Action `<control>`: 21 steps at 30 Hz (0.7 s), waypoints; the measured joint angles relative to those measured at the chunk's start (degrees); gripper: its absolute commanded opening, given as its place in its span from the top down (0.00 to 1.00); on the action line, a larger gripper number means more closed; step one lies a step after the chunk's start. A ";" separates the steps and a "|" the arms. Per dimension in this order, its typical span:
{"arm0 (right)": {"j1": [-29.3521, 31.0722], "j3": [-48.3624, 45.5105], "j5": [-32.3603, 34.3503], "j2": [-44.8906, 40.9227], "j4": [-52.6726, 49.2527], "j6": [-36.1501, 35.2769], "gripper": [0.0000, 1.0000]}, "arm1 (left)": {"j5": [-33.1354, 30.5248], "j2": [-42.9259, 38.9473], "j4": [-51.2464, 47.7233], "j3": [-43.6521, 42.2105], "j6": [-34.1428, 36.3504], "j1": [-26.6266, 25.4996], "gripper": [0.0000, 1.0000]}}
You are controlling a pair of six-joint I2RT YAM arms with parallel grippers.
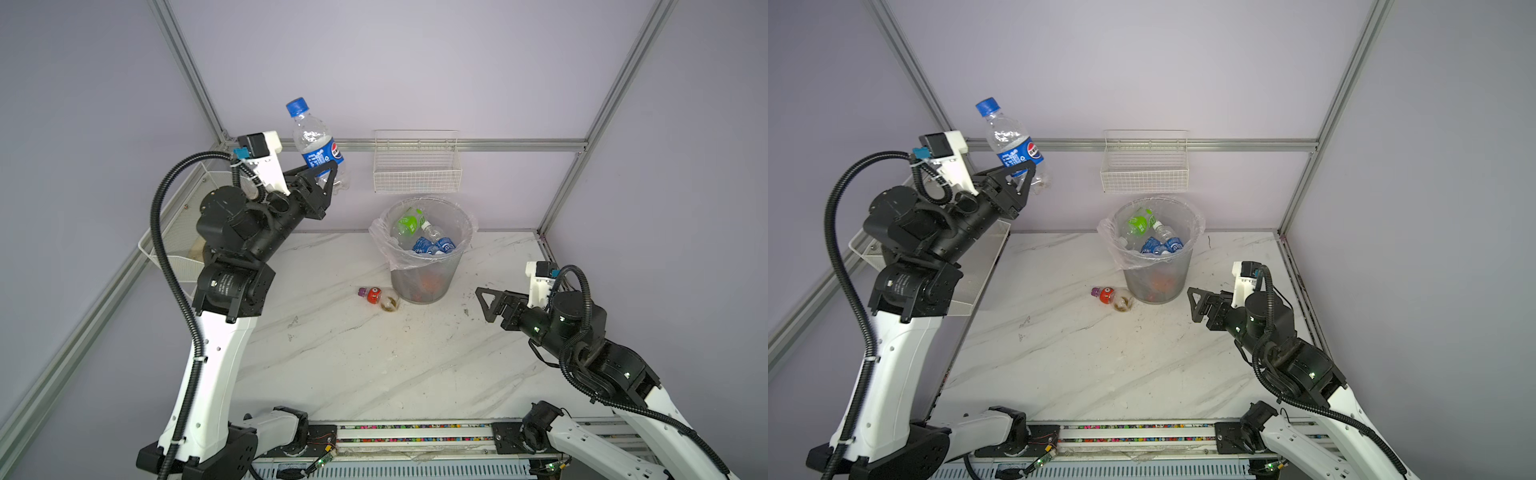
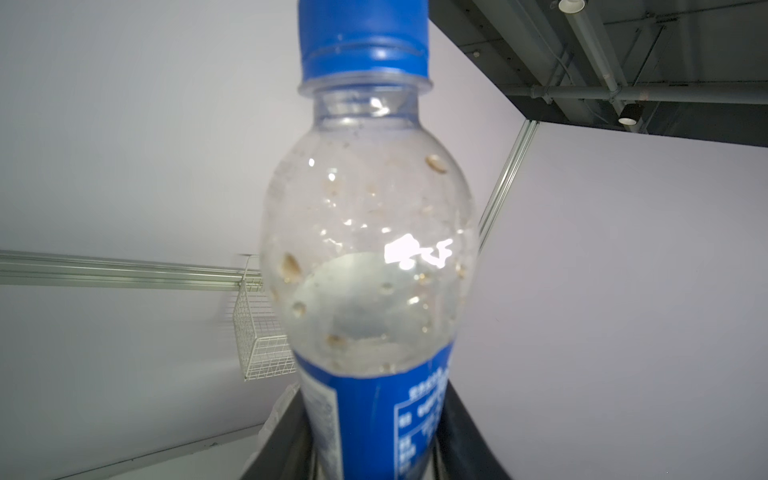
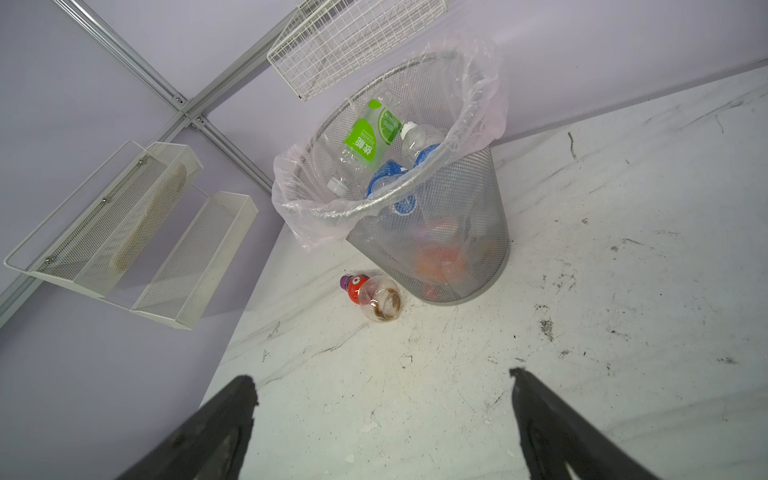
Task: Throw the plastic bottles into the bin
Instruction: 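Carry the bottle over the wastebasket and open the left gripper to drop it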
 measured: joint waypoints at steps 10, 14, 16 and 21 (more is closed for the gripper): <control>0.00 0.00 -0.50 -0.39 -0.55 0.24 0.02 | -6.32 24.20 -13.29 12.48 9.57 -15.63 0.06; 0.00 0.07 -0.31 -1.29 -2.12 0.17 0.03 | -9.16 36.17 -26.29 24.13 12.15 -16.20 0.00; 0.00 0.07 -0.13 -1.88 -2.45 0.17 0.03 | -10.64 37.53 -30.45 24.68 13.51 -16.26 0.00; 0.00 0.04 0.20 -2.23 -2.56 -0.11 0.03 | -12.68 33.44 -33.94 24.61 15.65 -16.33 0.00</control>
